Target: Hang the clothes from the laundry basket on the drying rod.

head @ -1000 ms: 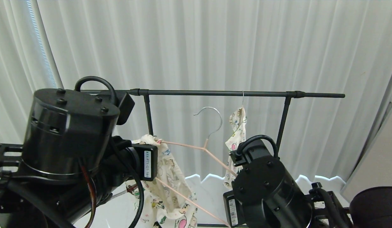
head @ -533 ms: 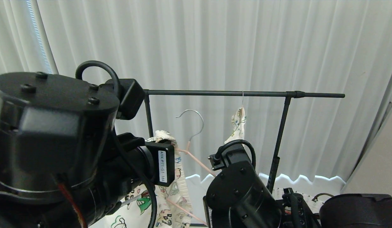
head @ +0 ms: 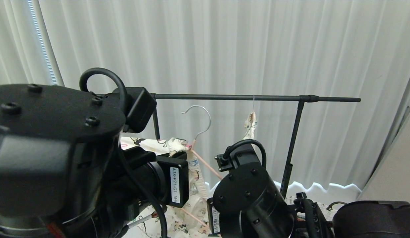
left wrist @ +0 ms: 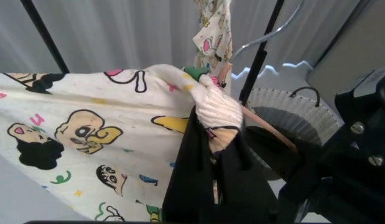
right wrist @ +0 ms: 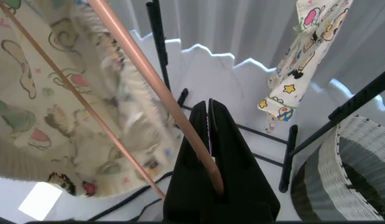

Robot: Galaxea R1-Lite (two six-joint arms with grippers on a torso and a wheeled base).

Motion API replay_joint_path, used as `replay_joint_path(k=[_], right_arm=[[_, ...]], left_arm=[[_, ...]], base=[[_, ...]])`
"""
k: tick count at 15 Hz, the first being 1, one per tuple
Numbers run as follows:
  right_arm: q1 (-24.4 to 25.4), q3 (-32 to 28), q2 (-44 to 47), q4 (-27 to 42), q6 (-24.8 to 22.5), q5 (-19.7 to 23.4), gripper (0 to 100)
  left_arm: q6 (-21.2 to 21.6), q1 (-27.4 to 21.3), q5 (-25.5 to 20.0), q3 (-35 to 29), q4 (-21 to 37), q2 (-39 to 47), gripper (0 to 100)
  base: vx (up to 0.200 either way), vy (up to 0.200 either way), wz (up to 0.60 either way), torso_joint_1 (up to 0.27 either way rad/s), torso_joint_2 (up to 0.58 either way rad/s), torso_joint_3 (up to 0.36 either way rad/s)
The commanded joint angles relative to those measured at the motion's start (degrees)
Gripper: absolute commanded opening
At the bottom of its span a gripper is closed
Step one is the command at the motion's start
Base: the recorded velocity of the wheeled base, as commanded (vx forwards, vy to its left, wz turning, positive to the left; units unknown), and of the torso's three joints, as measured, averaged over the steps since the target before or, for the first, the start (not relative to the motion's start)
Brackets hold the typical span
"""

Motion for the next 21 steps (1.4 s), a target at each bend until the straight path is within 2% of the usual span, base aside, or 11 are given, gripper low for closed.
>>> replay_joint_path(k=[1, 6, 8, 10, 12, 13, 14, 16, 18, 21], right_arm=[[0.0, 0.0, -0.5, -0.8, -0.1, -0.1, 0], [-1.1, 1.1, -4.4, -4.4, -1.1, -0.4, 0], [-2.0, 3.6, -5.9, -6.6, -2.8, -0.4, 0], [-2.2, 9.5, -9.3, -6.9, -4.7, -0.4, 0], [-1.9, 19.2, -15.1, -11.7, -6.5, 0.0, 0], [-1.4, 25.0, -18.2, -15.4, -8.3, 0.1, 0], [-1.0, 28.1, -19.9, -17.8, -9.5, 0.3, 0], [1.3, 35.8, -23.8, -22.7, -12.4, 1.9, 0], [2.5, 39.9, -26.2, -23.3, -14.9, 3.6, 0], [4.6, 42.1, -27.2, -23.4, -16.0, 5.8, 0]], left_arm=[[-0.1, -0.2, 0.2, 0.4, 0.0, -0.3, 100], [0.0, -1.8, 0.4, 3.5, 0.0, -2.3, 100], [0.0, -2.6, 0.6, 5.8, 0.0, -3.4, 100], [0.2, -2.6, 1.2, 8.2, 0.0, -4.9, 100], [1.6, -2.5, 1.1, 8.3, -0.1, -7.6, 100], [4.3, -2.5, -0.3, 9.1, -0.1, -9.3, 100], [6.2, -2.5, -1.9, 9.8, -0.1, -10.3, 100], [14.1, -2.3, -6.9, 13.3, -0.1, -12.6, 100], [19.9, -2.4, -12.8, 15.5, -0.1, -14.4, 100], [23.9, -3.1, -22.3, 16.2, -0.1, -16.0, 100]], base=[[0.000, 0.000, 0.00, 0.000, 0.00, 0.000], [0.000, 0.000, 0.00, 0.000, 0.00, 0.000], [0.000, 0.000, 0.00, 0.000, 0.00, 0.000], [0.000, 0.000, 0.00, 0.000, 0.00, 0.000], [0.000, 0.000, 0.00, 0.000, 0.00, 0.000], [0.000, 0.000, 0.00, 0.000, 0.00, 0.000], [0.000, 0.000, 0.00, 0.000, 0.00, 0.000], [0.000, 0.000, 0.00, 0.000, 0.00, 0.000], [0.000, 0.000, 0.00, 0.000, 0.00, 0.000], [0.000, 0.000, 0.00, 0.000, 0.00, 0.000]])
